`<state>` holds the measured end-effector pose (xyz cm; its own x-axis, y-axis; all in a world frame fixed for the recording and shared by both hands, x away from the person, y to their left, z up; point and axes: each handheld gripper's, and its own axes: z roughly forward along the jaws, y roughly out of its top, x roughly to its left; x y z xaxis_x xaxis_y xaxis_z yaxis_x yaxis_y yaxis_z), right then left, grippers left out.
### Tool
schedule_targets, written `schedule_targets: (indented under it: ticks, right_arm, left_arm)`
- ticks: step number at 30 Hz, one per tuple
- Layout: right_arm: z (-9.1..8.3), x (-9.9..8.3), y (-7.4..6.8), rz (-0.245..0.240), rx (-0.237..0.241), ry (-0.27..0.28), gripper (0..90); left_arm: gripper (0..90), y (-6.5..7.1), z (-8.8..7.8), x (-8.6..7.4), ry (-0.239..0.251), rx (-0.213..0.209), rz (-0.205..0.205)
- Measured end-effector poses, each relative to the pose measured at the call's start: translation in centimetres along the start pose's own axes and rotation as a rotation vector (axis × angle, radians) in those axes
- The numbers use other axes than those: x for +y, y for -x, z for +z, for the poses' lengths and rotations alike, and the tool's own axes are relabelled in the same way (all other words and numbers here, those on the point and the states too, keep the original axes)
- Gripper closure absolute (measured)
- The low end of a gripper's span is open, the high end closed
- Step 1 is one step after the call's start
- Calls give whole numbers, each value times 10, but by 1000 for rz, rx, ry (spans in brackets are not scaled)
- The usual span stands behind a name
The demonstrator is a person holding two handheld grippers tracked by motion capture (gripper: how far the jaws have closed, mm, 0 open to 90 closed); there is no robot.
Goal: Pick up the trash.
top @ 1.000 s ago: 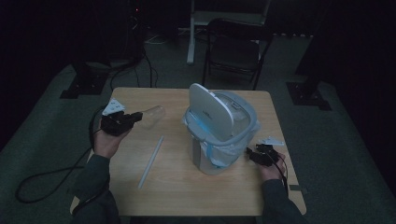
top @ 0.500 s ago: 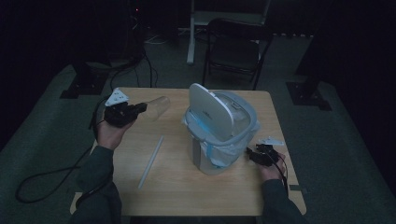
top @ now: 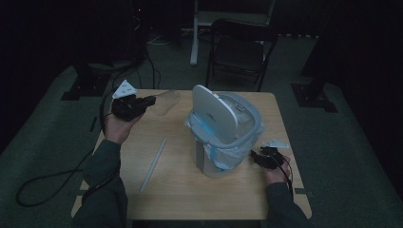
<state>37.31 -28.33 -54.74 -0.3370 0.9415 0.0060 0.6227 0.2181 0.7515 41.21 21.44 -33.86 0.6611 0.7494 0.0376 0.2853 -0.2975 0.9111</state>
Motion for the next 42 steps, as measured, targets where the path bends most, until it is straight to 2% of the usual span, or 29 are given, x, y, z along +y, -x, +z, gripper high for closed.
schedule_targets:
  ticks: [9,22,42]
  right_arm:
    - [0,0,0,0,1,0,484]
    - [0,0,0,-3,1,0,484]
    - [0,0,0,-3,1,0,484]
  left_arm:
    - [873,4,8,13,19,-15,6]
    - [872,12,16,30,51,-58,12]
    - [872,22,33,49,66,-97,10]
